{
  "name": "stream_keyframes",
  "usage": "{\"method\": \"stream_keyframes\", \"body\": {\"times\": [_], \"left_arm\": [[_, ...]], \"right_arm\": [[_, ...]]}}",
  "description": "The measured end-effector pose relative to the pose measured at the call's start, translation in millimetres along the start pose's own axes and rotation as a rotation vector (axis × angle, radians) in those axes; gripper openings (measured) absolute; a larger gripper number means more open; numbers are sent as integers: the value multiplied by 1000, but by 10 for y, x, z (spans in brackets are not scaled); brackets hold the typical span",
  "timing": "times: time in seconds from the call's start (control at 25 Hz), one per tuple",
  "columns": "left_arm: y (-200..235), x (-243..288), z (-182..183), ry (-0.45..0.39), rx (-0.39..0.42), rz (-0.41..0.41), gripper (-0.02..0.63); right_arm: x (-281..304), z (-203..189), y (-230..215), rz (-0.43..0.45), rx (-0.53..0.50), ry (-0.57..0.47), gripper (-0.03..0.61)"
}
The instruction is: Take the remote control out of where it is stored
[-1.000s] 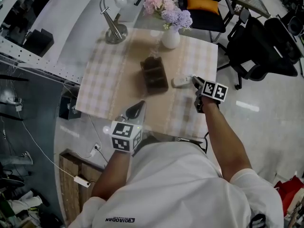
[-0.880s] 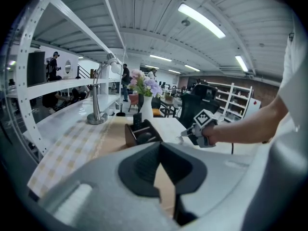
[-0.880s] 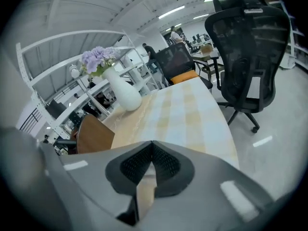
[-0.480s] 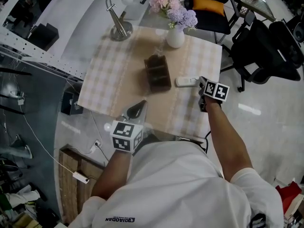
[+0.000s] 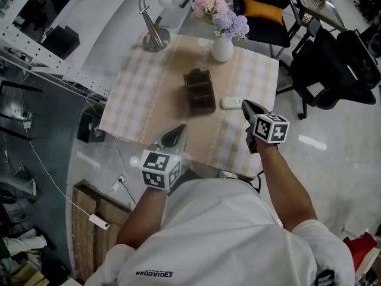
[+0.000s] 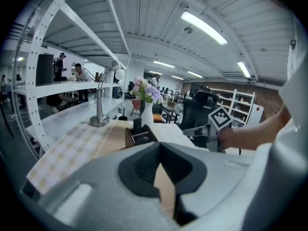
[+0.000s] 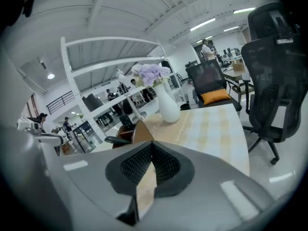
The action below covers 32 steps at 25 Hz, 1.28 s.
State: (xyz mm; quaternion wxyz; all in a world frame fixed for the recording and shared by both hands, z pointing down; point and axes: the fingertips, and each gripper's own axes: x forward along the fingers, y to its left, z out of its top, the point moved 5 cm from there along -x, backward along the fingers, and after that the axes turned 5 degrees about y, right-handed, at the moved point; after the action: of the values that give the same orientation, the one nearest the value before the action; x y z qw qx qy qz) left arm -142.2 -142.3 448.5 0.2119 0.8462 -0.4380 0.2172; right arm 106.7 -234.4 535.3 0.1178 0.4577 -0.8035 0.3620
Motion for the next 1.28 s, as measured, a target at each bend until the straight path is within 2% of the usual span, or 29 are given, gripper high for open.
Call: {"method": "stream_keyframes", "body": {"times": [0.28,0.56,1.0,1.28], "left_arm": [[-97,-59,47,-34,-1,-1,3],[-149,-77,90,-55,2,-2,3],[-162,-125,104,-78,3,-5,3],[-122,-140,82,-62,15,-10,2]], "right_arm": [[-369,122,541,91,-87,-72,3],[-532,51,937,175,-219,-38,3],[-509,-211,1224,177,-352,14,3],[-502,-190,1261,169,-370,5,3]]}}
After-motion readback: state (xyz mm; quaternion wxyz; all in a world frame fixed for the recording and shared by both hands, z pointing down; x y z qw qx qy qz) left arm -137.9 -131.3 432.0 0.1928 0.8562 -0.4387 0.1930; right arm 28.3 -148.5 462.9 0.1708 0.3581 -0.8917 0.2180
